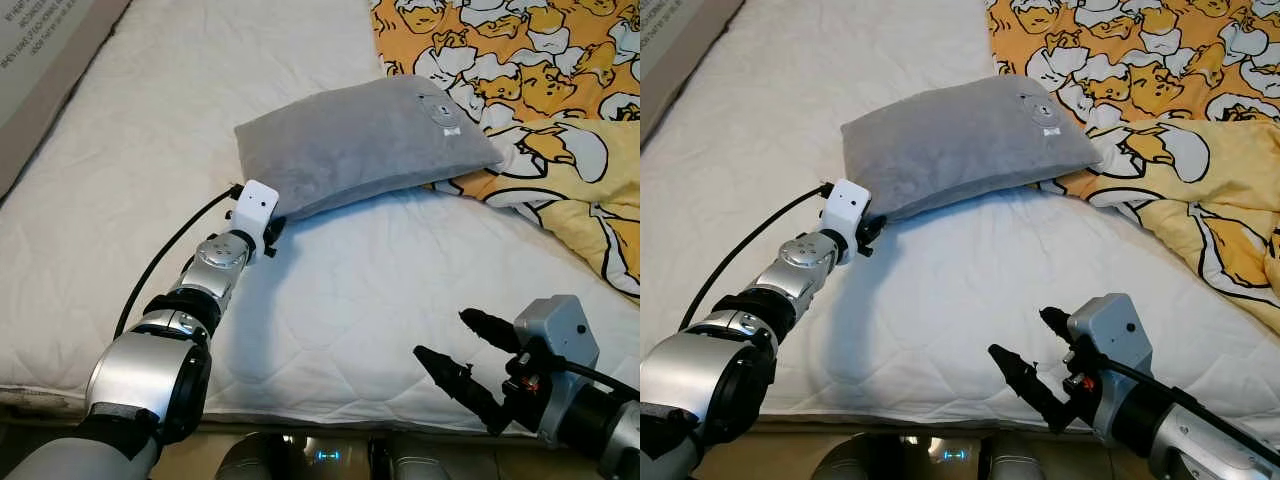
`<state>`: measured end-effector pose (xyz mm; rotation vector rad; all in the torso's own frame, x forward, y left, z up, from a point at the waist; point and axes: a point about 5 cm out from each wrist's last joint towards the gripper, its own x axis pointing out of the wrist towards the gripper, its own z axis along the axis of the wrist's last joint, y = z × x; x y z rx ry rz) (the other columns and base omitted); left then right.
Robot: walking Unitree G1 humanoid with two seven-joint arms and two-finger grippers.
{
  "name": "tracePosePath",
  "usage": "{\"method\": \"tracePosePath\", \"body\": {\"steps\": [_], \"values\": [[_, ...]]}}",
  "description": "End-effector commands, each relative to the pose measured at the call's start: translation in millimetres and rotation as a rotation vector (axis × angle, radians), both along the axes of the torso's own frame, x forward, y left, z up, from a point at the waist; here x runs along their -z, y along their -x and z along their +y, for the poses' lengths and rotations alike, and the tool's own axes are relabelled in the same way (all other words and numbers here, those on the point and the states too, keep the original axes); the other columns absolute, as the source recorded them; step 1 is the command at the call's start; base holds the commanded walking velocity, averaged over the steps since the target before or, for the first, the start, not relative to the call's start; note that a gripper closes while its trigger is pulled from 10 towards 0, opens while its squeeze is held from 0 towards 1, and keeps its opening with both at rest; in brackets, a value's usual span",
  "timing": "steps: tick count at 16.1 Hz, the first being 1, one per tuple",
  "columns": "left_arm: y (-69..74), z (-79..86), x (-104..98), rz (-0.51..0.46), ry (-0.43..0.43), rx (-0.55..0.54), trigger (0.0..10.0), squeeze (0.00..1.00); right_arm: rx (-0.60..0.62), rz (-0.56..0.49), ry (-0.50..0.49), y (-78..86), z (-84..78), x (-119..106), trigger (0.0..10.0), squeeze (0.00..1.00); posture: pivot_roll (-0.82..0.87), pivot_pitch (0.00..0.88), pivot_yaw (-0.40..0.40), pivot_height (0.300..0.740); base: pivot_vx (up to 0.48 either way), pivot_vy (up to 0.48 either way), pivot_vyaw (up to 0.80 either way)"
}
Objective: Clean up the room
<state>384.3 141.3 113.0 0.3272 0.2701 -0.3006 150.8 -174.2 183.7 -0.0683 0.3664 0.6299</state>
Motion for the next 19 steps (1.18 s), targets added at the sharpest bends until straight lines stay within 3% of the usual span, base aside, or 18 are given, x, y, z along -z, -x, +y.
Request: {"method": "tracePosePath", "body": {"steps": [1, 14, 18, 19], "values": [[-1.5, -2.8, -3, 0.006, -0.012, 0.022, 0.0, 0.00, -0.030, 0.020, -0.012, 2.6, 3.1, 1, 10.0, 0.00, -0.35, 0.160, 0.032, 0.740, 0.000, 0.000, 0.00], [-0.2, -7.7, -1, 0.024, -0.022, 0.074, 0.0, 0.00, -0.016, 0.009, -0.026, 1.6, 7.8, 3, 10.0, 0.00, -0.34, 0.150, 0.053, 0.740, 0.000, 0.000, 0.00], [0.7, -13.0, -4, 0.047, 0.093, 0.147, 0.0, 0.00, 0.055, -0.020, 0.006, -4.4, -3.3, 3, 10.0, 0.00, -0.33, 0.141, 0.048, 0.740, 0.000, 0.000, 0.00], [3.5, -18.8, -1, 0.082, 0.127, 0.223, 0.0, 0.00, 0.070, -0.032, 0.011, -8.3, -5.4, 3, 10.0, 0.00, -0.33, 0.140, 0.045, 0.740, 0.000, 0.000, 0.00]]}}
